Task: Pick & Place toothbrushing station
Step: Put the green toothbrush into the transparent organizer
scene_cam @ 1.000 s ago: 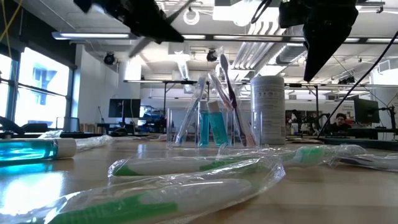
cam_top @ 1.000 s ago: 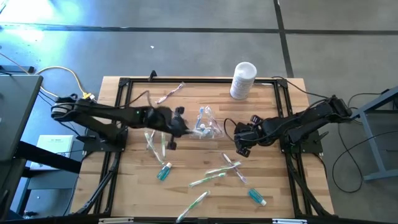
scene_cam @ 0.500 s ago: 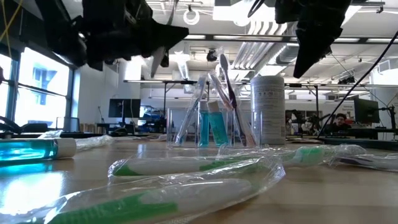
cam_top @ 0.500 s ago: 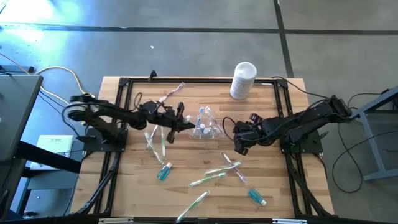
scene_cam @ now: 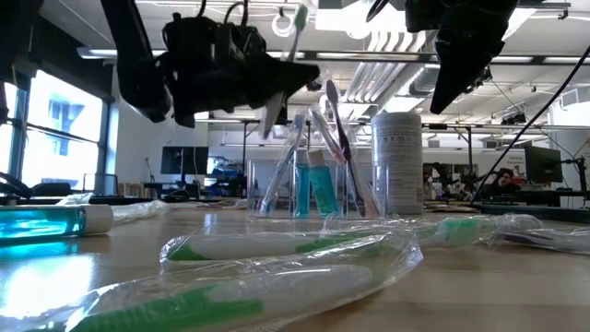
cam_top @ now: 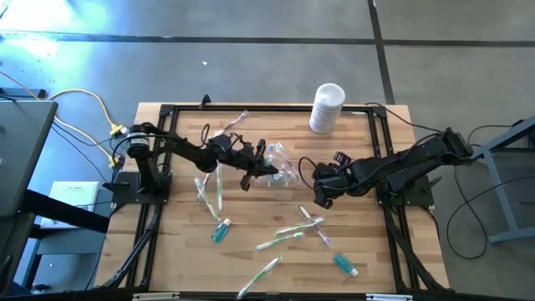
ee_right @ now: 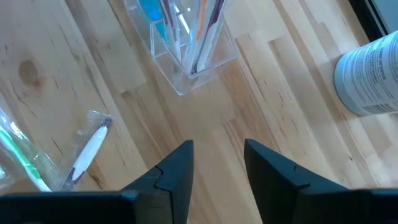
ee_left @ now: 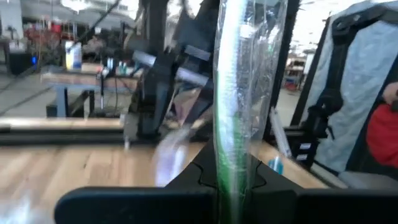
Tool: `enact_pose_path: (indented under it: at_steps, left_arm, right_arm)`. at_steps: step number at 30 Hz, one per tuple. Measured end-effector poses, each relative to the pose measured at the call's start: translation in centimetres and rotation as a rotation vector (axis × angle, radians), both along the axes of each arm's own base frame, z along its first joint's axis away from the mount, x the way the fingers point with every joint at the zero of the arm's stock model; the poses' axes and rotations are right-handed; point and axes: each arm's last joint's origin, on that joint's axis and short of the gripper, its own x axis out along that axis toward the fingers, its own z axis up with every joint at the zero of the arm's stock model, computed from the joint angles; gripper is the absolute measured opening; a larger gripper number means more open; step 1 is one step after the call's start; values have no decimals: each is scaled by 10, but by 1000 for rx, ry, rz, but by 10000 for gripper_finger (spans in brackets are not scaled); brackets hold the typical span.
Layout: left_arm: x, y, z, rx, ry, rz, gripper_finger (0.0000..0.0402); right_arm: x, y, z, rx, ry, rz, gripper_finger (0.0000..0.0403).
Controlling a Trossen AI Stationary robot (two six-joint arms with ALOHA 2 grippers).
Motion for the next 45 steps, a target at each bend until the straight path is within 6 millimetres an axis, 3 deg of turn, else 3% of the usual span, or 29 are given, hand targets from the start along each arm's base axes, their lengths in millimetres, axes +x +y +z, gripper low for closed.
enact_pose_path:
  at_steps: [13,28,35,45]
  left_arm:
    - [14,19,-34,-64,93,41,0]
    - [16,20,-39,-72,153,26,0]
    - [15,17,-39,-26,144,-71,0]
    - [5,14,-49,10,157,-72,10]
  right_arm:
    - [1,0,1,-22,-15,-6,134]
    - [3,0,1,-25,-24,16,134]
    - [3,0,1,-25,-24,16,134]
    - [3,0,1,-23,-26,16,134]
